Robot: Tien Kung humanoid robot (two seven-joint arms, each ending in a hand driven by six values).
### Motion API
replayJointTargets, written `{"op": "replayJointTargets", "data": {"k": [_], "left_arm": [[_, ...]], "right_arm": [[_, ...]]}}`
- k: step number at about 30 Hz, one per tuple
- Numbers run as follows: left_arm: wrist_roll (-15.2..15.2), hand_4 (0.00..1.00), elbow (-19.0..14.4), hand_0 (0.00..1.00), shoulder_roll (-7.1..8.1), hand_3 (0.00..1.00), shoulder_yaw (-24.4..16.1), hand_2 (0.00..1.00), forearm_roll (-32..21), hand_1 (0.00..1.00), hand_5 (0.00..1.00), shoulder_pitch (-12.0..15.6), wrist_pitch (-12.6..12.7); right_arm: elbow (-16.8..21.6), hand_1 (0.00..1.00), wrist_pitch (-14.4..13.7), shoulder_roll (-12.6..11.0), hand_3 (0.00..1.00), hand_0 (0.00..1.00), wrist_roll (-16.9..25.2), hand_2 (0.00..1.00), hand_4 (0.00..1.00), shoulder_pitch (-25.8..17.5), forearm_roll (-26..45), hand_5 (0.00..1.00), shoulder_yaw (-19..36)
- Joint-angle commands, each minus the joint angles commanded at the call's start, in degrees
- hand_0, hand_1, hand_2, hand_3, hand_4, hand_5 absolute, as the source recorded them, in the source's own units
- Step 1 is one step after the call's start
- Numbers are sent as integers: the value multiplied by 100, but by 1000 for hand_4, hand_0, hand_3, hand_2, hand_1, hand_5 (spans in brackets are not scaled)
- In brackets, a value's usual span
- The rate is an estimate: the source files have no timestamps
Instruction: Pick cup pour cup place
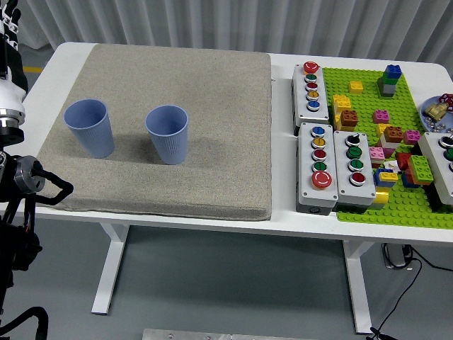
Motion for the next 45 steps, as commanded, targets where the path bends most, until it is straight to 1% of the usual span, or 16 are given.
{"op": "replayJointTargets", "data": {"k": [7,8,13,14,19,20,21,27,31,32,35,37,39,42,43,45], "left_arm": [[-5,905,9,869,12,965,-21,998,33,925,768,-10,-9],[-3,936,9,893,7,975,-24,998,79,929,655,-4,-17],[12,936,-1,893,13,975,-71,998,507,929,655,98,-130],[3,946,-14,908,19,998,-96,998,701,933,360,131,-168],[-20,946,-29,908,50,998,-197,998,1084,933,360,193,-275],[-19,942,-29,925,54,998,-205,998,1124,945,270,195,-306],[-20,942,-30,925,59,998,-207,998,1156,945,270,195,-338],[-31,935,-30,930,57,998,-210,998,1131,948,254,183,-363],[-54,935,-40,930,117,998,-243,998,1061,948,254,245,-346],[-58,950,-49,929,170,998,-231,998,1030,945,290,300,-352],[-80,950,-71,929,297,998,-181,998,942,945,290,419,-353],[-106,950,-104,929,456,998,-76,998,868,945,290,545,-338],[-138,952,-157,932,680,998,46,998,779,935,296,716,-284],[-153,952,-224,932,898,998,127,998,675,935,296,901,-277],[-154,952,-233,932,925,998,137,998,663,935,296,923,-277],[-173,954,-342,934,1152,998,295,998,577,934,298,1166,-279]], "right_arm": [[0,707,-5,6,623,764,0,747,217,7,26,199,-14],[0,707,-7,9,623,764,-5,746,216,5,16,203,-16],[0,707,-18,16,623,764,2,746,216,-7,43,203,-46],[0,708,-20,19,623,764,-1,747,216,-11,36,204,-41],[0,708,-16,20,623,764,-1,747,216,-14,27,204,-30],[0,708,-13,19,623,764,2,748,215,-15,34,204,-33],[0,708,-9,16,623,764,6,748,215,-17,45,204,-38],[0,708,8,10,623,763,6,748,215,-29,42,204,-40],[0,708,19,9,623,763,-3,748,215,-36,2,204,2],[0,708,21,9,622,763,-1,748,213,-38,-4,206,15],[0,708,29,2,622,763,-2,748,213,-30,-13,206,29],[0,708,31,1,622,763,-7,748,213,-26,-40,206,49],[0,708,40,-5,623,763,-5,750,213,-24,-39,209,68],[0,708,46,-10,623,763,-16,750,213,-22,-78,209,96],[0,708,47,-11,623,763,-17,750,213,-22,-83,209,101],[0,708,54,-19,622,763,-24,749,212,-23,-109,209,120]]}}
